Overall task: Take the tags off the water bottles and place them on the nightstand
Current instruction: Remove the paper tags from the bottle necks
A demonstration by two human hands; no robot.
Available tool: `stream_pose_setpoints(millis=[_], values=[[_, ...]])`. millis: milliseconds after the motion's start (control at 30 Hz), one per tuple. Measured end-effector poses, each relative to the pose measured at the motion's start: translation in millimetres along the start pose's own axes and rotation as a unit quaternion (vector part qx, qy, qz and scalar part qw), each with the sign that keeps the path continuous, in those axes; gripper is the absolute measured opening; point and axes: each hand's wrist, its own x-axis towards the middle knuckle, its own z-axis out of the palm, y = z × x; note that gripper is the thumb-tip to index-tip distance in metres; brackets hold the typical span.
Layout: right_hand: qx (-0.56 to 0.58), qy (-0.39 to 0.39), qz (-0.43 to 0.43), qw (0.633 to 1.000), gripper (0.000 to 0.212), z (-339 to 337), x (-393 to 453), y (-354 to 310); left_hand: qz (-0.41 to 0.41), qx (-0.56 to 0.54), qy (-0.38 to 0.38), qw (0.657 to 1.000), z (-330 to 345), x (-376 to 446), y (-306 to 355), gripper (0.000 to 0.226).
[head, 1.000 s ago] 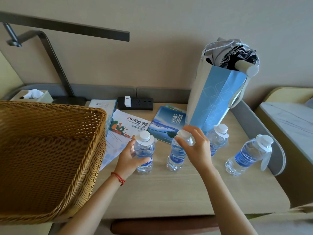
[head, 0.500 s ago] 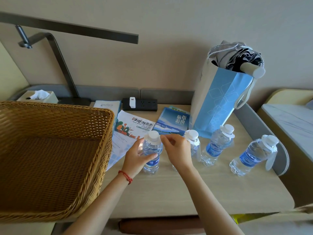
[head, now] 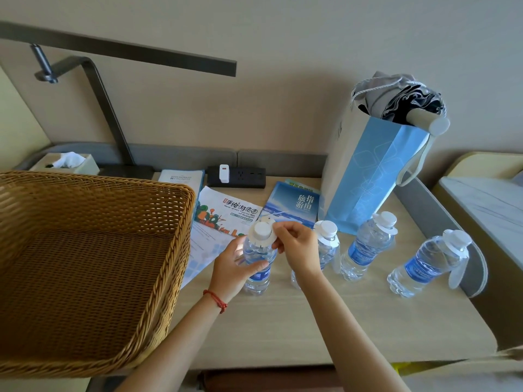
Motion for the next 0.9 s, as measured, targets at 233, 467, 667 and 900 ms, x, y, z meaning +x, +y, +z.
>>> stream_pose_setpoints(millis=[233,467,667,900], values=[[0.03,-0.015,-0.059,0.998,0.016,2.5,-3.5,1.3,-0.009,-0.011,0.001,1.0,-0.3,-1.0,1.6,0.068],[0.018,-0.025,-0.097,0.995,0.017,4.4,-5.0,-1.6,-0.002,-0.004,0.0,1.0,-0.5,-1.7,3.4,0.063],[0.027,-0.036,-0.102,0.994,0.017,7.6,-4.9,-4.2,0.012,-0.004,0.0,1.0,-0.7,-2.9,4.6,0.055],[0.006,-0.038,-0.097,0.995,0.017,12.2,-1.0,-5.5,0.023,-0.006,-0.003,1.0,-0.9,-1.4,2.3,0.057]])
